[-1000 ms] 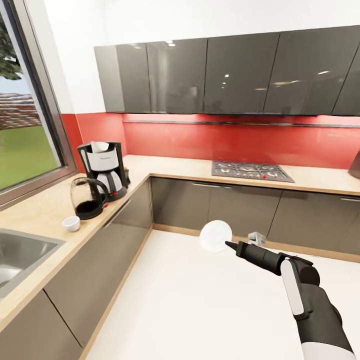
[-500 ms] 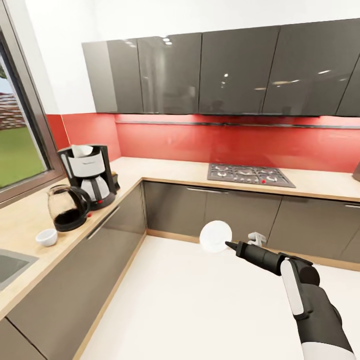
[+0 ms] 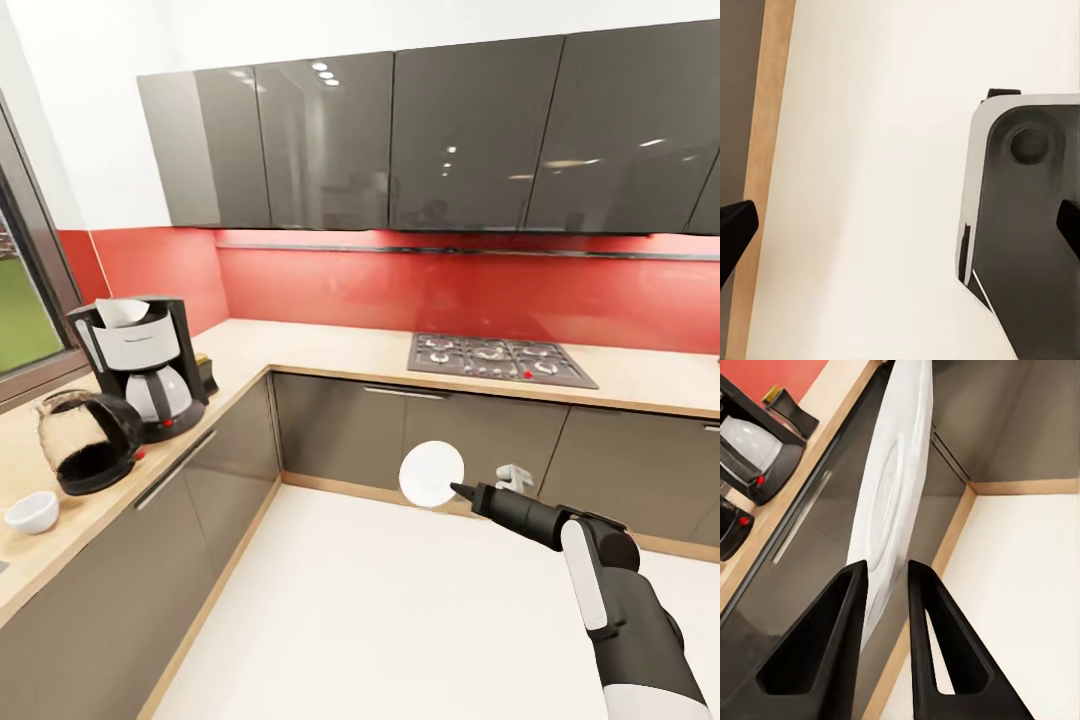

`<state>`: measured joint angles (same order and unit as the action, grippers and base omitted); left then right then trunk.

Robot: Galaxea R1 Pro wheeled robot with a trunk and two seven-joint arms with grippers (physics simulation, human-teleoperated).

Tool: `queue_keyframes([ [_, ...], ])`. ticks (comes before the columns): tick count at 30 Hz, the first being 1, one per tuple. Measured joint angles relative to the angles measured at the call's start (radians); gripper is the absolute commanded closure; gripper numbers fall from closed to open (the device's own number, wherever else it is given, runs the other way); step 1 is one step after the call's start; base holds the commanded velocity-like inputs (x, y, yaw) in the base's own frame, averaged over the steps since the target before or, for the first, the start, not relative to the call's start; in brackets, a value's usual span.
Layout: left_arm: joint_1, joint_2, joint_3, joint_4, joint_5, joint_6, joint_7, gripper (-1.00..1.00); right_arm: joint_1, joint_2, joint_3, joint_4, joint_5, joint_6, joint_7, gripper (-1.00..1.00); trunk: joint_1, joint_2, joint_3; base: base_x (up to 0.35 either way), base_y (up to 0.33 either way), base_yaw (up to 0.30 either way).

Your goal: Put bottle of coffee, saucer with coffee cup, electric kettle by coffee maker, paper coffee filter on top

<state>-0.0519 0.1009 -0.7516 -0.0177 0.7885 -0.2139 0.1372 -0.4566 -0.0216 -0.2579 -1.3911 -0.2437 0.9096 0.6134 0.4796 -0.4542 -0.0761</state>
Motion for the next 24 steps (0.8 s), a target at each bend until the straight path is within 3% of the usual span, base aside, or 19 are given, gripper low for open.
queue_keyframes([
  [24, 0.002, 0.001, 0.001, 0.001, 0.000, 0.000, 0.002, -1.00, 0.000, 0.000, 0.000, -0.002, -0.001, 0.000, 0.000, 1.00, 0.000, 0.000, 0.000, 0.321, -0.124, 0.000],
])
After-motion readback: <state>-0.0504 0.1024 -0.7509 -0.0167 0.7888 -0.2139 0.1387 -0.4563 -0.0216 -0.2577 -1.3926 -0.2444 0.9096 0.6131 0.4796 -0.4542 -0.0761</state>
